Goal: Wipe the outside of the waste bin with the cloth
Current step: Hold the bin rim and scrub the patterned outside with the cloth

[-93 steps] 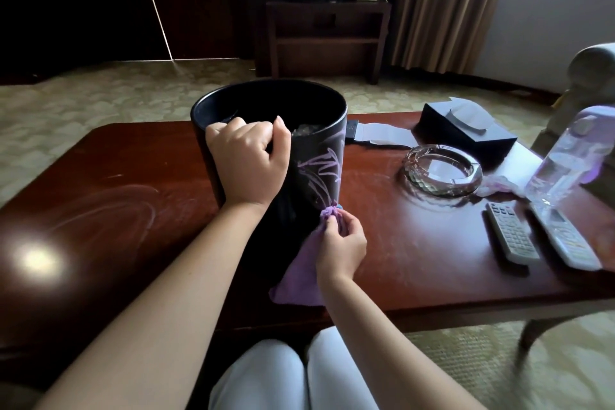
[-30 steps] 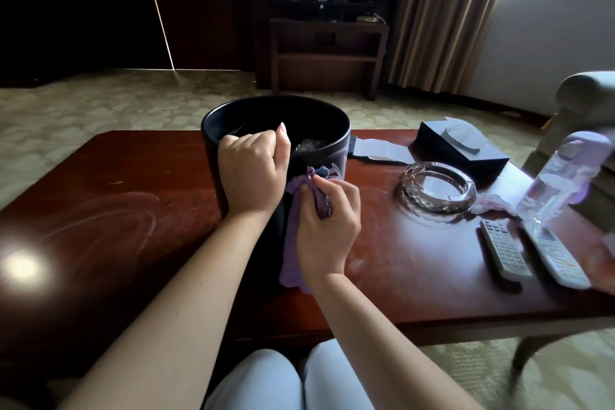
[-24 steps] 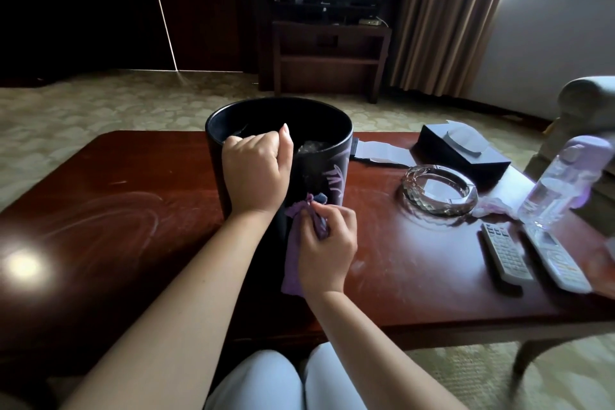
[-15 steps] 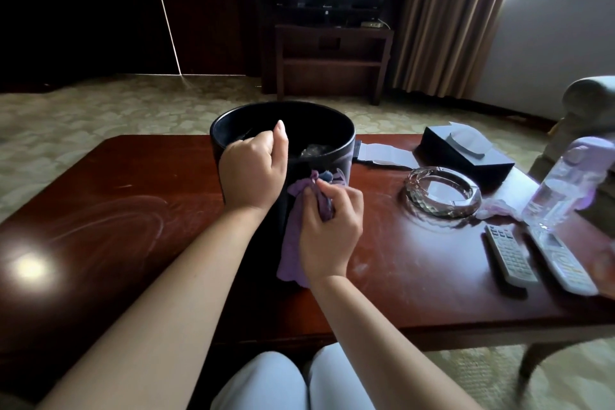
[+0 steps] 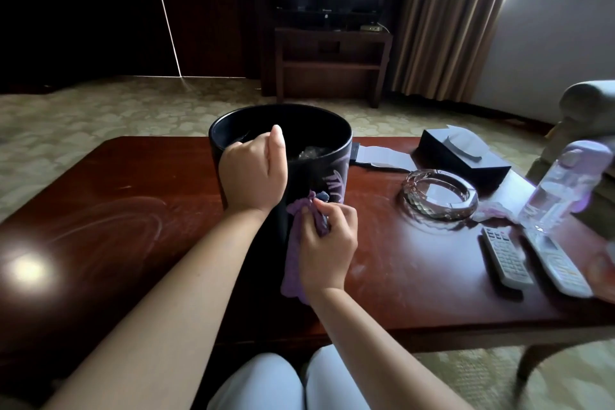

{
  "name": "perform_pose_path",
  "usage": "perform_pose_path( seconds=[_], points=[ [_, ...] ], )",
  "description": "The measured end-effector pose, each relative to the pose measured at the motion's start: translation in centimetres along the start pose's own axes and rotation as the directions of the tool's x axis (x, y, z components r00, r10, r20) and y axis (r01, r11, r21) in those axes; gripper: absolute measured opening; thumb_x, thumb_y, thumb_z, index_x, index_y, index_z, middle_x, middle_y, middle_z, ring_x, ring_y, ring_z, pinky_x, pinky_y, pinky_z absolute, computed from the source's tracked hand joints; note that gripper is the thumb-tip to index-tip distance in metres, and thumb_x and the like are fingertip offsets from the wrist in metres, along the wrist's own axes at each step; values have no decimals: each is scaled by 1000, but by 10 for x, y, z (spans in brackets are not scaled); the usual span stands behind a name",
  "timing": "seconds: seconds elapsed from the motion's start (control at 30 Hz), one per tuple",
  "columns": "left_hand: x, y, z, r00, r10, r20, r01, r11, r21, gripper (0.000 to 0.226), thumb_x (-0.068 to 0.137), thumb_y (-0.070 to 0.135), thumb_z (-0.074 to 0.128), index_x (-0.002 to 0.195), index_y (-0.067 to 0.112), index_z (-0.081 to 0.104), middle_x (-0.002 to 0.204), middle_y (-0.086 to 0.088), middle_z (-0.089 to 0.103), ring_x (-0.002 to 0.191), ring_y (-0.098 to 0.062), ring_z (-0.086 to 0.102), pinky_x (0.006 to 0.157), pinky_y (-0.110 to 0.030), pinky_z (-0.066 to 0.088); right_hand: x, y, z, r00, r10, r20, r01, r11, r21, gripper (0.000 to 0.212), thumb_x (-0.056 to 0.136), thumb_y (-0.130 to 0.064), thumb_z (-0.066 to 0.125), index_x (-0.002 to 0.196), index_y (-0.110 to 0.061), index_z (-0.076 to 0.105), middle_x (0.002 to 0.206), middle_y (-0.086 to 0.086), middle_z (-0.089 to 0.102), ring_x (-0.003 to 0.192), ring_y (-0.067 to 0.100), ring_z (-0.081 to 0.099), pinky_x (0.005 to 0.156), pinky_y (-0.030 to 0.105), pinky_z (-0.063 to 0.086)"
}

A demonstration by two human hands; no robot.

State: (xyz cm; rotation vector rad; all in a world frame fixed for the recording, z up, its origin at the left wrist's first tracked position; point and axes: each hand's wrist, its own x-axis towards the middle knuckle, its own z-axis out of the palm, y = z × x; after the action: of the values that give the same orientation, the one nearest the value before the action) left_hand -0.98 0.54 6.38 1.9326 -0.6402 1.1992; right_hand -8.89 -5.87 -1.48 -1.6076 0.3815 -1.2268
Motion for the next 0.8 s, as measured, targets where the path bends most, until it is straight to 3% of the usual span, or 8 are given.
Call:
perform_pose_path(
  seconds=[0.17, 0.27, 0.47, 0.67, 0.8],
  points=[
    [0, -2, 0, 1000, 19, 4, -19, 999, 37, 52, 95, 27, 30, 55, 7, 55, 47, -10, 54, 45, -32, 53, 48, -28, 26, 31, -33, 5, 995, -84, -49, 88, 992, 90, 11, 81, -9, 69, 90, -4, 71, 90, 4, 59, 85, 5, 58, 82, 14, 46],
    [0, 0, 0, 999, 46, 4, -47, 997, 57, 47, 94, 25, 34, 53, 9, 50, 44, -11, 51, 42, -32, 51, 49, -26, 23, 35, -34, 6, 994, -92, -63, 98, 992, 85, 10, 82, -9, 69, 91, -4, 71, 92, 4, 59, 84, 3, 57, 81, 9, 43],
    [-3, 4, 3, 994, 109, 6, -109, 993, 53, 41, 92, 21, 37, 52, 23, 28, 43, 5, 31, 38, -26, 43, 55, -27, 23, 9, 1, -6, 997, 78, 8, -78, 997, 8, 9, 80, -10, 72, 88, -9, 72, 88, 3, 59, 82, -6, 55, 76, 4, 39],
    [-5, 0, 6, 990, 143, 8, -143, 985, 100, 38, 92, 20, 39, 55, 24, 31, 44, -6, 49, 44, -29, 49, 54, -31, 25, 35, -26, 2, 999, -17, -50, 20, 998, 58, 11, 83, -13, 69, 92, -7, 72, 91, 2, 61, 86, 5, 58, 81, 11, 44],
    [-5, 1, 7, 991, 131, 9, -131, 983, 126, 38, 92, 21, 38, 54, 23, 31, 43, -6, 48, 44, -29, 49, 53, -32, 28, 12, 1, -10, 989, 148, 10, -148, 989, -6, 7, 83, -10, 69, 89, -8, 70, 89, 0, 58, 82, 8, 56, 76, 5, 41]
  ],
)
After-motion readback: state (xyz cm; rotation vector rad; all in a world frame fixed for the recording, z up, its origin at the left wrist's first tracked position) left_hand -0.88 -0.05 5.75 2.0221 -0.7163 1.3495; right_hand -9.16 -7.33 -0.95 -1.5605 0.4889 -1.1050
